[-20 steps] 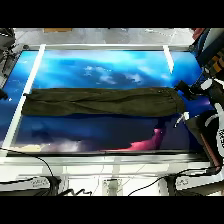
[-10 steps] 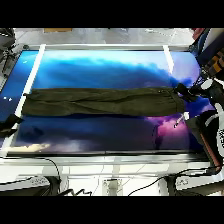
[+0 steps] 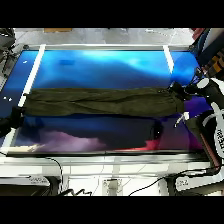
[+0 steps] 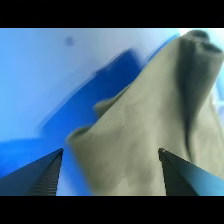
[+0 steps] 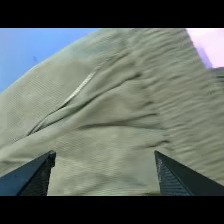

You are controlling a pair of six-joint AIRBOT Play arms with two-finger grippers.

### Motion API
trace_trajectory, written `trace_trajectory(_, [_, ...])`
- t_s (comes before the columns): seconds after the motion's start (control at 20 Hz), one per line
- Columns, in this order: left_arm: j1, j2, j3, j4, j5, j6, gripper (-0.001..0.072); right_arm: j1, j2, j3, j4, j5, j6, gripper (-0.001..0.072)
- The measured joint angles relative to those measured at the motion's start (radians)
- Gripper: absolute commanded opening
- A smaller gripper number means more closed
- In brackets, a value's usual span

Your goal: Fold the clothes and pants, and hang the long-sleeved shirts on hangers.

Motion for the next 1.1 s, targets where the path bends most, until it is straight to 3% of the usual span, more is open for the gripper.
trace_trajectory(0.05, [-0.018, -0.02, 0.021, -0.019, 0.009, 0.013, 0.0507, 0.015, 0.0, 0.0, 0.001, -0.002, -0.007, 0.0688])
trace_trajectory(0.2, [-0.069, -0.069, 0.101, -0.047, 0.041, 0.04, 0.018, 0.061, 0.001, 0.0, 0.002, -0.005, -0.02, 0.0688])
trace_trajectory(0.25, [-0.081, -0.076, 0.133, -0.062, 0.047, 0.045, 0.0024, 0.077, 0.001, 0.0, 0.003, -0.002, -0.027, 0.0688])
trace_trajectory(0.4, [-0.099, -0.085, 0.227, -0.052, 0.045, 0.055, 0.0026, 0.119, 0.001, 0.0, 0.003, 0.005, -0.06, 0.0668])
trace_trajectory(0.5, [-0.109, -0.078, 0.293, -0.013, 0.023, 0.059, 0.0025, 0.148, 0.002, 0.001, 0.004, 0.0, -0.075, 0.0448])
trace_trajectory(0.6, [-0.125, -0.056, 0.357, 0.016, -0.02, 0.06, 0.0025, 0.183, 0.003, 0.011, 0.009, -0.029, -0.085, 0.0089])
trace_trajectory(0.65, [-0.136, -0.042, 0.383, 0.029, -0.04, 0.06, 0.0025, 0.206, 0.004, 0.021, 0.013, -0.053, -0.087, 0.0037])
trace_trajectory(0.9, [-0.232, 0.08, 0.515, 0.053, -0.15, 0.061, 0.0025, 0.363, -0.002, 0.109, 0.045, -0.256, -0.089, 0.0036])
trace_trajectory(1.1, [-0.34, 0.223, 0.562, 0.058, -0.267, 0.06, 0.0025, 0.504, -0.05, 0.203, 0.051, -0.341, -0.022, 0.0035])
